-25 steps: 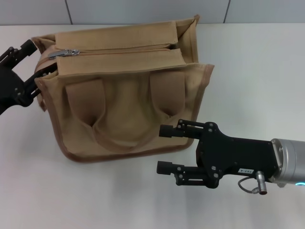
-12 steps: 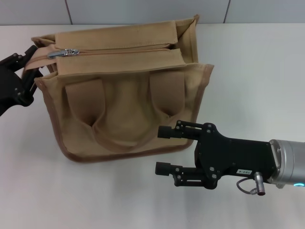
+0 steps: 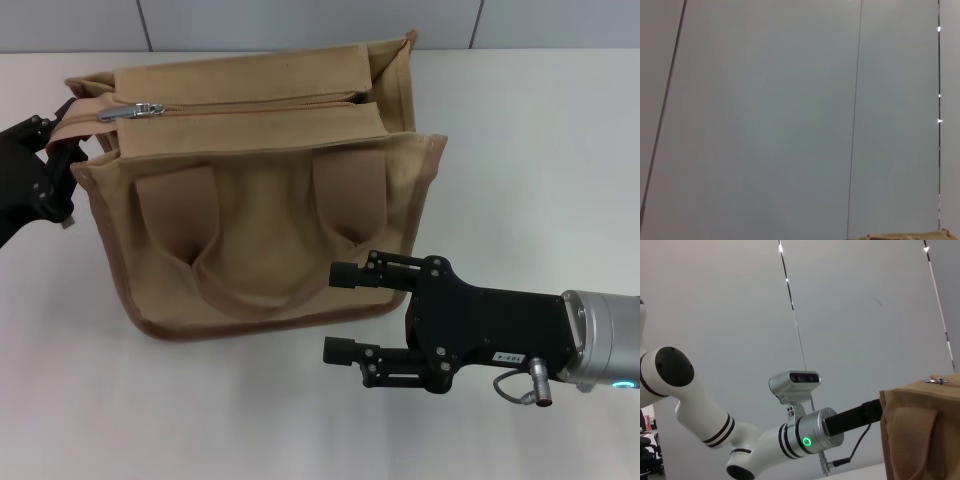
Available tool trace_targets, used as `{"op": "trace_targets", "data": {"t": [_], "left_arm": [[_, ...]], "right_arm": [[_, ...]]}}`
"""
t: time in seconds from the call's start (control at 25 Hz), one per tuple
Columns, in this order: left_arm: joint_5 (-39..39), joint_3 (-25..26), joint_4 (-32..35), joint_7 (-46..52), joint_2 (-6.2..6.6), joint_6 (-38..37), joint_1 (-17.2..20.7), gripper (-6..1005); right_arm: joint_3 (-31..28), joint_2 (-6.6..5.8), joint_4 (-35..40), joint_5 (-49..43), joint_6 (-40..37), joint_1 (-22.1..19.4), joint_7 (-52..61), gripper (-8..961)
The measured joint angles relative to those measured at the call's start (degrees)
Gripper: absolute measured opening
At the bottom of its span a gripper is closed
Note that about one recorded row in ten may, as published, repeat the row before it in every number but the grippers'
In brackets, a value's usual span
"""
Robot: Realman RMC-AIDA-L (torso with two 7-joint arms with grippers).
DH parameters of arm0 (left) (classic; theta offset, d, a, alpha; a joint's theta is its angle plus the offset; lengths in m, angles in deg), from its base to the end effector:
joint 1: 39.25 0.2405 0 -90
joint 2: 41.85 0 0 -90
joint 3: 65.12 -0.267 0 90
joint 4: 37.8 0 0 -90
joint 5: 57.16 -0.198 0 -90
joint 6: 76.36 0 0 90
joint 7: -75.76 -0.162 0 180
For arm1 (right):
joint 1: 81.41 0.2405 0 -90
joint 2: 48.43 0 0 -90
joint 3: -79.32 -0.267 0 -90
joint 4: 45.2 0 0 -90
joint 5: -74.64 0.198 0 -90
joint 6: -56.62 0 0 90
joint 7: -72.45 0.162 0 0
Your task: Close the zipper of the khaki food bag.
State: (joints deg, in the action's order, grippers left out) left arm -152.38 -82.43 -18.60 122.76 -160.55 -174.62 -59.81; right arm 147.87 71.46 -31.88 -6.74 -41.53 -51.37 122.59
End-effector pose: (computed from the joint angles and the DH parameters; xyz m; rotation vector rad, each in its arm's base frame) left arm -0.2980 0.2885 0.0257 -2.0357 -0.3982 -1.1395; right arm 0.2117 0.2579 -0.0824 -2.8237 0.2965 1.2643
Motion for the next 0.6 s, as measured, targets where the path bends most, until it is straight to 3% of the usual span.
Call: {"op": "trace_targets", "data": {"t": [0.28, 0.6], "left_arm": [[0.42, 0.37, -1.43, 0.41, -0.08, -0.55, -0.88, 39], [0.7, 0.52, -5.77, 0.86, -0.13, -1.19, -5.42, 7]], "right_arm": [[0.38, 0.0, -0.1, 1.85, 0.01, -0.01, 0.01, 730], [0.61, -0.01, -2.69, 9.85, -3.22, 0.23, 0.47, 730]]}}
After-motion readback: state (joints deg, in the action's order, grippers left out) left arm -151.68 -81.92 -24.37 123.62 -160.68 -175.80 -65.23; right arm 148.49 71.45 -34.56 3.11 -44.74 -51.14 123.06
